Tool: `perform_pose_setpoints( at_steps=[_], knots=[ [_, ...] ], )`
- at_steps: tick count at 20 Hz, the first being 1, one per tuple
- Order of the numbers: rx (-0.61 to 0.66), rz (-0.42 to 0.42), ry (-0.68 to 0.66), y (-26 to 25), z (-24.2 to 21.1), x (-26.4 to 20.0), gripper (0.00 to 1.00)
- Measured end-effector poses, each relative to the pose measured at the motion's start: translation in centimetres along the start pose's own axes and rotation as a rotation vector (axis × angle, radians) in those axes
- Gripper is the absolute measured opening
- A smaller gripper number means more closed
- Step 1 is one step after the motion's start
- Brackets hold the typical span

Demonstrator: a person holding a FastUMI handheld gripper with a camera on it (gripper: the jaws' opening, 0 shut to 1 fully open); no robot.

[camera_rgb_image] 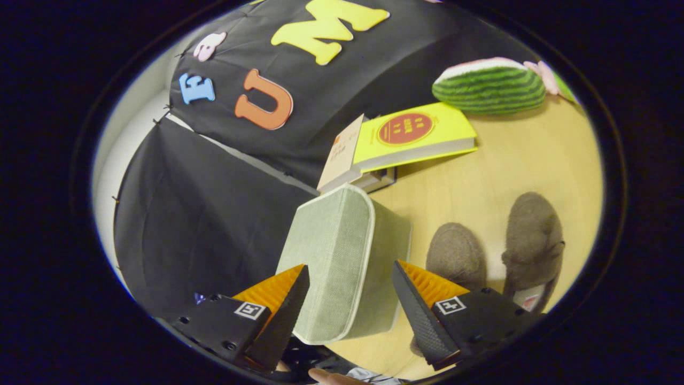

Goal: Open the storage box then place both shoes into the box .Put the left shoe in first, then the right shoe, with the right side of both shoes facing outward in a uniform manner.

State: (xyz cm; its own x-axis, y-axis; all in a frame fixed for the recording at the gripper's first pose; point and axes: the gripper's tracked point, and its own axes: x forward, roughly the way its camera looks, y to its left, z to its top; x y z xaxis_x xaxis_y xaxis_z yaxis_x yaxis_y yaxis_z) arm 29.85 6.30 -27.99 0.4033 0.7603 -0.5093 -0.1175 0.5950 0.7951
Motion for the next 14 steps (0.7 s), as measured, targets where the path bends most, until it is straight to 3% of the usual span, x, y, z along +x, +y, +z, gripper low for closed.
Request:
perform_pose_setpoints(
  at_steps=[10,12,14],
  knots=[
    [0.253,0.279,0.181,-0.3,0.8,5.5,0.99],
    [0.279,0.311,0.204,-0.1,0.7,5.7,0.96],
    [0.278,0.325,0.205,0.1,0.7,5.7,0.87]
  ],
)
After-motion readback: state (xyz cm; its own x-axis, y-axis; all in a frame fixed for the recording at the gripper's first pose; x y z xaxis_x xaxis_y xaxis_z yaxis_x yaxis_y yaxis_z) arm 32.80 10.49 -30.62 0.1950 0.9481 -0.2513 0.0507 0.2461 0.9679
